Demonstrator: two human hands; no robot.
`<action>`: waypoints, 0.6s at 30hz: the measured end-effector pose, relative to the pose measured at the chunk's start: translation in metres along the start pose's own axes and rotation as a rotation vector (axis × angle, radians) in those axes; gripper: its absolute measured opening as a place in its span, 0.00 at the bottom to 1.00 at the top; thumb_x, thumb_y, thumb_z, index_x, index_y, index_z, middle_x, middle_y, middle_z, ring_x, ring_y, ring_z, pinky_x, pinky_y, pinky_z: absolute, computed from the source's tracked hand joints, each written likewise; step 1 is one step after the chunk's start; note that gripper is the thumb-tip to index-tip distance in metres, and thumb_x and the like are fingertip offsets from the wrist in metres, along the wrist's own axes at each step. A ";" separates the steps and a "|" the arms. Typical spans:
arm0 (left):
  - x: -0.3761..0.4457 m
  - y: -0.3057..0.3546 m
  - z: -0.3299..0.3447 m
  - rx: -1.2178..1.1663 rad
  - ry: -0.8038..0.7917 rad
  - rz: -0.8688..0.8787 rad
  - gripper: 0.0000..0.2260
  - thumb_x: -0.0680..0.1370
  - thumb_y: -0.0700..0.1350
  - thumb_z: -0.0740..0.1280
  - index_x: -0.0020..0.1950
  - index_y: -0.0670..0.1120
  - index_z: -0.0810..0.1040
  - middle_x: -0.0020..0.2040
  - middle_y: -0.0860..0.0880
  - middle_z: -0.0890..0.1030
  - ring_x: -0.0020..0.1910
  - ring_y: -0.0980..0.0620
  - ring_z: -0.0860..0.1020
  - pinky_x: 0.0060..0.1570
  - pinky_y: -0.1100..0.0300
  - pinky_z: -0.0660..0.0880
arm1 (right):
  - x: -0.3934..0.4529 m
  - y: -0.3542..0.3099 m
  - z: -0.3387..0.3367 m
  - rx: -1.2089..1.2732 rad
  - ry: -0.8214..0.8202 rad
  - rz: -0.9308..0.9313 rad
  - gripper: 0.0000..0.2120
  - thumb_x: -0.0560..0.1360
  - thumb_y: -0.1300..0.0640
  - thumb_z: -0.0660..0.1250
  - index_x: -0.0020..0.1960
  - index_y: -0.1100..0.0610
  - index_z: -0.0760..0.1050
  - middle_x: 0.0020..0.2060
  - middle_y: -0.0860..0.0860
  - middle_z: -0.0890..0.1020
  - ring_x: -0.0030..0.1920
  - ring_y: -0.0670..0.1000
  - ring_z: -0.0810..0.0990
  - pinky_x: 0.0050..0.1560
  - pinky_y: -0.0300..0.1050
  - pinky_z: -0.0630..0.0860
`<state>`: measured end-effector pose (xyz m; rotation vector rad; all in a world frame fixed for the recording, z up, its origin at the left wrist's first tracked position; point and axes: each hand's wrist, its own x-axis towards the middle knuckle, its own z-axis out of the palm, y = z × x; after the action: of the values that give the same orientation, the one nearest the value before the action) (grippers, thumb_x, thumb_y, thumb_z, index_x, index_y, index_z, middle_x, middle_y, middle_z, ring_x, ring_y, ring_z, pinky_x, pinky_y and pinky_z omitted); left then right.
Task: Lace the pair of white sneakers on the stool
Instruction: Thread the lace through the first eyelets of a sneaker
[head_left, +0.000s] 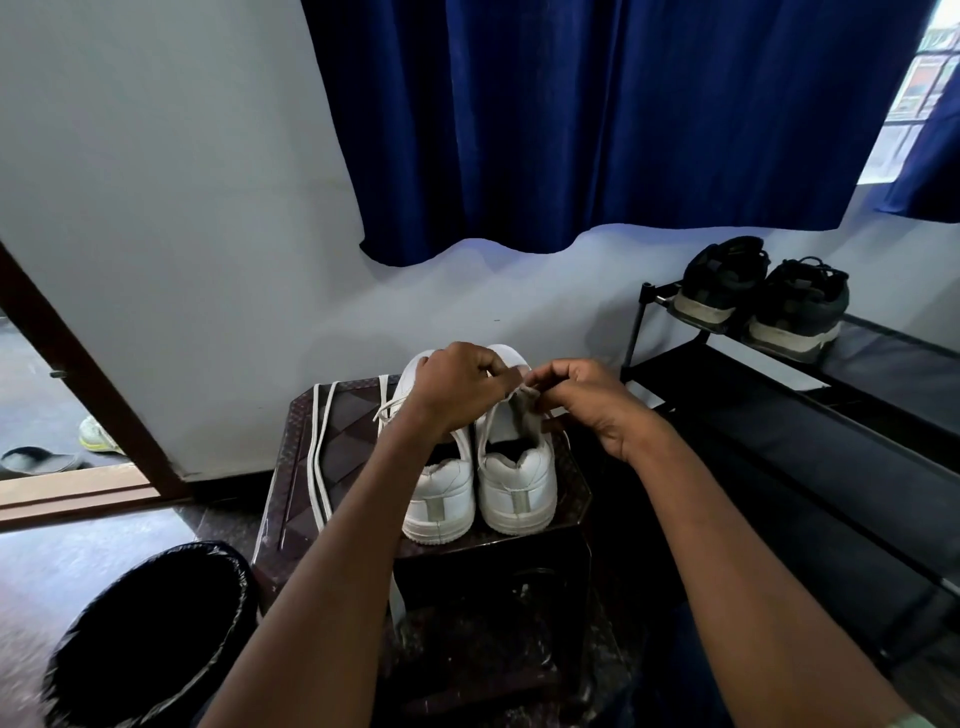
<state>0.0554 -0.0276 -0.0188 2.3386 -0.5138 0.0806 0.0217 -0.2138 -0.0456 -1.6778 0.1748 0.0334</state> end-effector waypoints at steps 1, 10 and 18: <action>-0.001 0.003 0.000 -0.002 -0.003 0.008 0.15 0.79 0.57 0.70 0.34 0.52 0.82 0.28 0.58 0.77 0.33 0.59 0.75 0.48 0.54 0.70 | 0.000 0.000 0.000 0.005 0.003 0.000 0.14 0.74 0.74 0.65 0.50 0.60 0.84 0.43 0.55 0.84 0.37 0.47 0.83 0.34 0.42 0.80; -0.001 0.003 -0.005 -0.276 0.070 0.036 0.12 0.79 0.53 0.69 0.47 0.46 0.73 0.35 0.54 0.76 0.33 0.53 0.74 0.38 0.57 0.71 | 0.001 0.001 -0.002 -0.020 -0.012 -0.008 0.14 0.74 0.74 0.64 0.52 0.63 0.84 0.45 0.58 0.85 0.43 0.52 0.84 0.40 0.46 0.82; -0.001 -0.007 0.008 0.351 0.083 0.310 0.09 0.72 0.54 0.75 0.50 0.54 0.81 0.35 0.53 0.80 0.39 0.45 0.81 0.42 0.57 0.67 | -0.001 0.001 -0.002 0.004 -0.020 -0.005 0.13 0.73 0.73 0.67 0.53 0.63 0.84 0.44 0.56 0.86 0.40 0.48 0.84 0.37 0.43 0.81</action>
<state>0.0569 -0.0280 -0.0296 2.5580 -0.8764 0.4435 0.0204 -0.2161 -0.0460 -1.6731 0.1556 0.0456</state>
